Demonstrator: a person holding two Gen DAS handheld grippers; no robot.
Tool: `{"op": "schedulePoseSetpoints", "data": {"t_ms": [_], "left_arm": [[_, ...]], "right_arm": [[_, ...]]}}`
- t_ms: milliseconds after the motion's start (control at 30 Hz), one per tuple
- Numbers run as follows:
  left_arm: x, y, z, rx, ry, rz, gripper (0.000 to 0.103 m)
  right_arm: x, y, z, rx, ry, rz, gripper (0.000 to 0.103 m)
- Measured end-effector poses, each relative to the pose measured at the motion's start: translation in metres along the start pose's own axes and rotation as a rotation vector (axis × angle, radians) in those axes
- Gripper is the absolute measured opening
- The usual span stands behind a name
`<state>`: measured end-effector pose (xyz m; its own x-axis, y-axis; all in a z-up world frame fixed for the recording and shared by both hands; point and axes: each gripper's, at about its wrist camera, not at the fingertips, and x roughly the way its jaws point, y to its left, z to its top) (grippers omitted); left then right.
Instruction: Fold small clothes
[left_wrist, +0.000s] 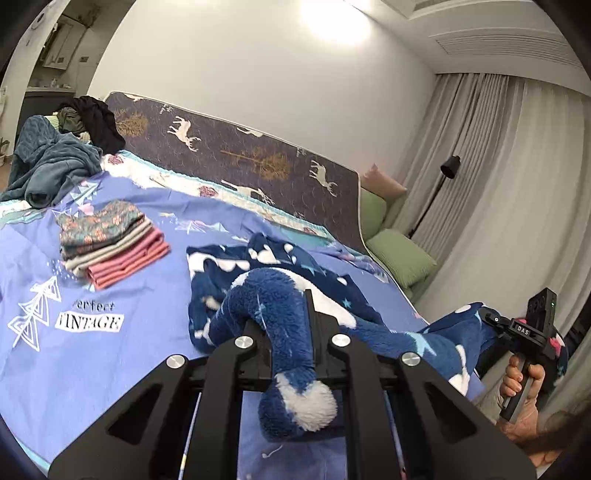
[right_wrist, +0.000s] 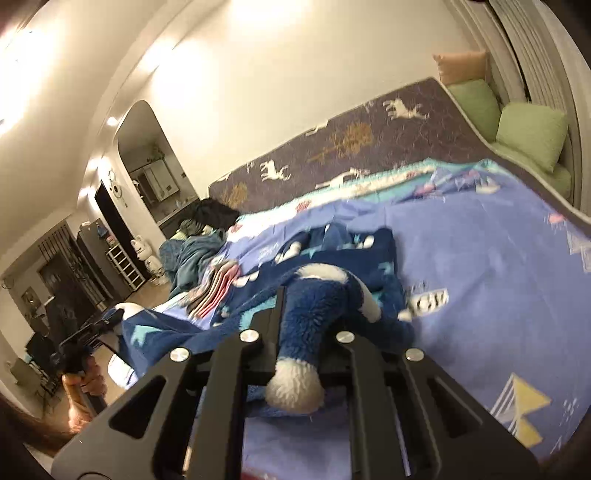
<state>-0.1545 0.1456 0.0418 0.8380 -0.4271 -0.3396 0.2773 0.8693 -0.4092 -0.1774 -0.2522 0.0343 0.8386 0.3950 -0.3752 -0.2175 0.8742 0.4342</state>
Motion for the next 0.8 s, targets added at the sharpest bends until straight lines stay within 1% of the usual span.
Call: {"op": "schedulePoseSetpoints", "data": {"t_ms": [167,400,500,600,800], "left_arm": [[0.021,0.0,0.022,0.01,-0.002,0.011,0.011],[0.059,0.002,0.052,0.014,0.004,0.032,0.011],[0.078,0.004,0.065,0.02,0.007,0.045,0.011],[0.095,0.006,0.077,0.026,0.011,0.056,0.011],[0.137,0.015,0.097,0.035,0.032,0.085,0.011]], "right_arm": [[0.018,-0.003,0.016,-0.004,-0.016,0.0,0.011],[0.056,-0.008,0.045,-0.02,-0.012,-0.04,0.011],[0.075,-0.012,0.061,-0.023,-0.02,-0.065,0.011],[0.09,-0.016,0.069,-0.032,-0.024,-0.088,0.011],[0.137,-0.032,0.093,-0.034,-0.007,-0.116,0.011]]}}
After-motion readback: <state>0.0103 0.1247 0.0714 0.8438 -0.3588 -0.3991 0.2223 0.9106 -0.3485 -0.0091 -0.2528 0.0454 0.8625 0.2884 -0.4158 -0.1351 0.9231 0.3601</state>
